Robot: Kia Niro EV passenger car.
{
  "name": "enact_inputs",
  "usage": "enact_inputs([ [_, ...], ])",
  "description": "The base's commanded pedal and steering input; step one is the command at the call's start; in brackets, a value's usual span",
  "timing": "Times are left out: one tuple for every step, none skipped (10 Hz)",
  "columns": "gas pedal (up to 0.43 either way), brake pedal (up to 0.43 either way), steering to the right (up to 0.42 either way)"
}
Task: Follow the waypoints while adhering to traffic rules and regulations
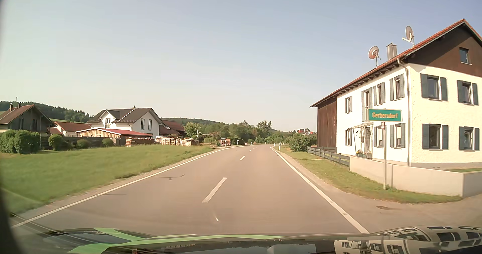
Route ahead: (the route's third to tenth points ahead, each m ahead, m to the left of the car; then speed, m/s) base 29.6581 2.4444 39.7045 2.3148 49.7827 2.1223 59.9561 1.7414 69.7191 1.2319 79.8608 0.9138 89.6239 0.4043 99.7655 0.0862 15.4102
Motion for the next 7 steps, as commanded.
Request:
enact_inputs([
  [0.130,0.000,0.004],
  [0.130,0.000,0.004],
  [0.118,0.000,0.004],
  [0.110,0.000,0.004],
  [0.098,0.000,0.004],
  [0.098,0.000,0.004],
  [0.098,0.000,0.004],
])
